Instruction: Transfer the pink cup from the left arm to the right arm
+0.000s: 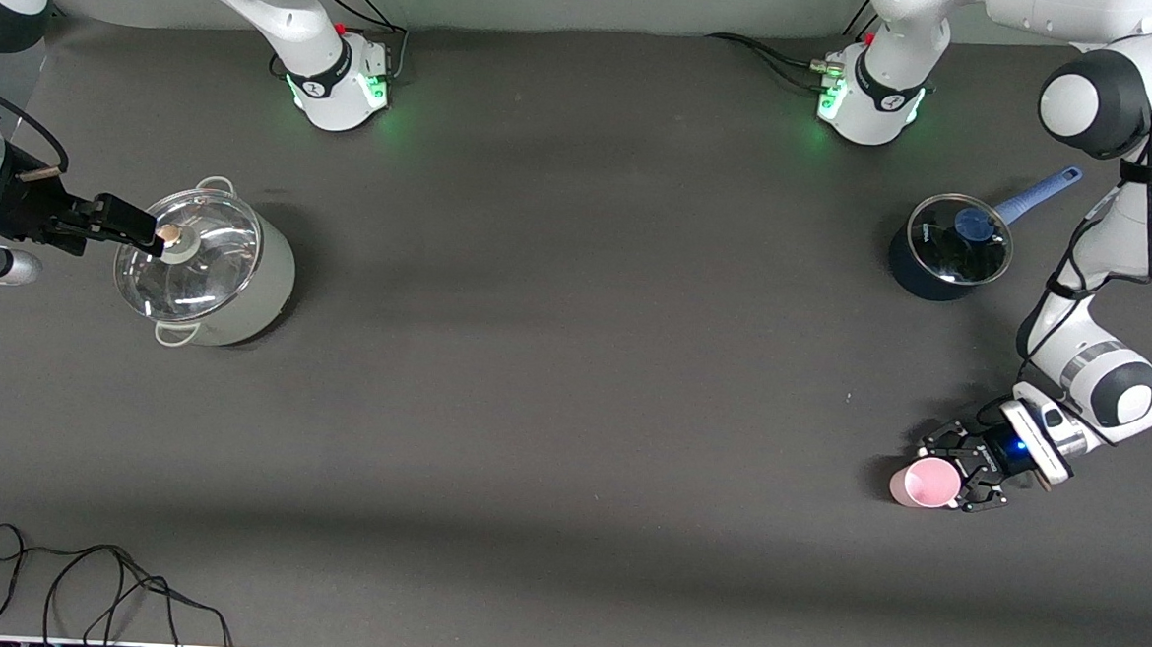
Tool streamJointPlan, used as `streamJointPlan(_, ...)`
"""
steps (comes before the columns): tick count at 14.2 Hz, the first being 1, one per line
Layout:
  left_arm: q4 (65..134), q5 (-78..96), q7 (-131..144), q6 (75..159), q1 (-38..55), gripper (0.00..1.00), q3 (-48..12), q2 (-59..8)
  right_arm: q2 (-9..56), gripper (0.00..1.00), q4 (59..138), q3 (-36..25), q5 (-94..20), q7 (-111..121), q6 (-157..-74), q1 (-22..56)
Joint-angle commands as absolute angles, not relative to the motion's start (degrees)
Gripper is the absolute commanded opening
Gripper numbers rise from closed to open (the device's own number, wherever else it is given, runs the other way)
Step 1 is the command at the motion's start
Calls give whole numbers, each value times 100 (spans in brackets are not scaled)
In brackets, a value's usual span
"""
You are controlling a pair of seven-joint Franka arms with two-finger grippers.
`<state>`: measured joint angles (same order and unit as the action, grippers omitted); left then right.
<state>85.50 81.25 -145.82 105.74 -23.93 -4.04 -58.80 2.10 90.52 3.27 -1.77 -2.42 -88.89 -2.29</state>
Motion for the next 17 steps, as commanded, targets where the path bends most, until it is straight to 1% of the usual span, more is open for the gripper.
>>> streamJointPlan(1,8596,8244,-14371,10643,-2294,41,-369,-5731,255,100,8938,290,-105,-167,-8807,-185)
streamJointPlan(3,8726,8235,-13985,10731,-2137,40,-369,-5434,255,100,8938,290,-105,-167,-8807,-185)
streamJointPlan(5,9138,8253,-13800,11055,-1926,40,-413,-4916,255,100,8938,290,-105,-167,-8807,-185)
streamJointPlan(7,9665,8594,-13772,11511,-1854,39,-762,-4380,255,100,8938,290,-105,-167,-8807,-185)
streamJointPlan(9,10245,8910,-13764,12231,-1854,38,-1342,-3791,255,100,8947,290,-114,-254,-8807,-185)
streamJointPlan(13,11212,10034,-13764,13400,-1854,38,-2589,-2666,255,100,8947,264,-123,-421,-8798,-193)
streamJointPlan(15,11539,10597,-13764,13980,-1854,38,-3345,-2164,255,100,8930,255,-184,-702,-8798,-193)
streamJointPlan(17,11645,11159,-13729,14622,-1863,38,-4136,-1829,255,100,8912,272,-202,-1018,-8798,-193)
